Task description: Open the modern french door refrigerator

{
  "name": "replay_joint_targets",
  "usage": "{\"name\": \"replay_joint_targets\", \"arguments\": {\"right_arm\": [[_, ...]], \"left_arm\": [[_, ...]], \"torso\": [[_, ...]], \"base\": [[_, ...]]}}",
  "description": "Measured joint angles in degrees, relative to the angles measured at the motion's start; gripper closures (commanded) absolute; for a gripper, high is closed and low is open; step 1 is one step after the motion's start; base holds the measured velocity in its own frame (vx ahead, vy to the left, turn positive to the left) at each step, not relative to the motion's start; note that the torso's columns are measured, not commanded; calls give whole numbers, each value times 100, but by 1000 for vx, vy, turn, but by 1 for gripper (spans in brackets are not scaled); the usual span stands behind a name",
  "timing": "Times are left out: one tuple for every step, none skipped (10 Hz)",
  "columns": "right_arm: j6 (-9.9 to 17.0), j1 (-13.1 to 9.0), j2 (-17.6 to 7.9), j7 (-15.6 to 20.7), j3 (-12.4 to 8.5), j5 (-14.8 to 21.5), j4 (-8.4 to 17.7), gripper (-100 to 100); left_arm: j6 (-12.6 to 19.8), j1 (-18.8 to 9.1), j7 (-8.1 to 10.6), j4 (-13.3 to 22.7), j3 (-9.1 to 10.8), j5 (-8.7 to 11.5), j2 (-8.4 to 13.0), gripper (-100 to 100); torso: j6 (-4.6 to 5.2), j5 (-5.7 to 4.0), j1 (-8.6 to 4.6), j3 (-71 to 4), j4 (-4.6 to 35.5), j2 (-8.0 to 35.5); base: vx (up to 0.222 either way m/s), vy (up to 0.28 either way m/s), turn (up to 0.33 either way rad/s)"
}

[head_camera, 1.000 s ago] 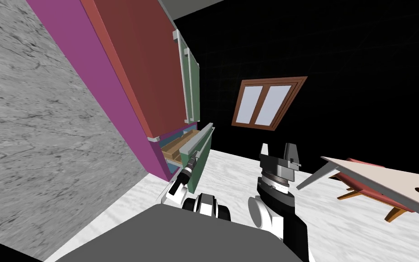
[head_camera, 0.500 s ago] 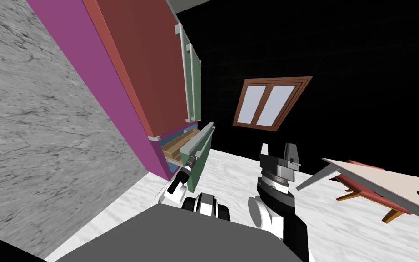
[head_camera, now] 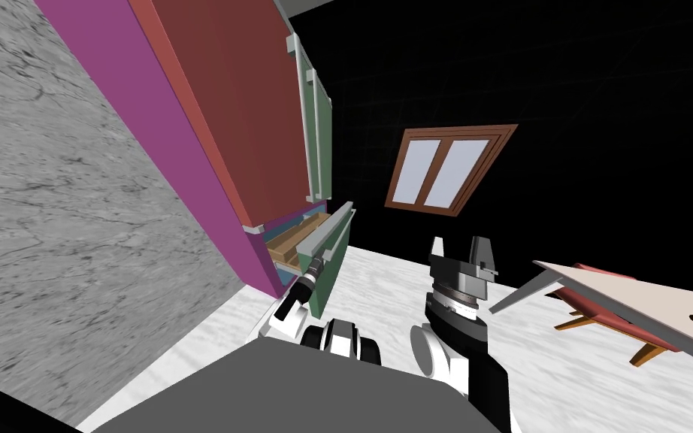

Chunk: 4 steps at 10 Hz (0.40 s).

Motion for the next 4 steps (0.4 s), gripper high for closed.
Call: {"name": "replay_joint_targets", "arguments": {"right_arm": [[0, 0, 0, 0, 0, 0, 0, 0], [0, 0, 0, 0, 0, 0, 0, 0], [0, 0, 0, 0, 0, 0, 0, 0], [0, 0, 0, 0, 0, 0, 0, 0]], "left_arm": [[8, 5, 0, 9, 0, 0, 1, 0], [14, 8, 0, 16, -1, 0, 2, 0], [18, 11, 0, 20, -1, 0, 2, 0], [20, 12, 0, 22, -1, 0, 3, 0]], "torso": [[-1, 3, 5, -6, -9, -11], [-1, 5, 8, -12, -15, -20], [0, 6, 9, -15, -19, -27], [0, 7, 9, -18, -22, -32]], "base": [[0, 0, 0], [0, 0, 0], [0, 0, 0], [0, 0, 0]]}}
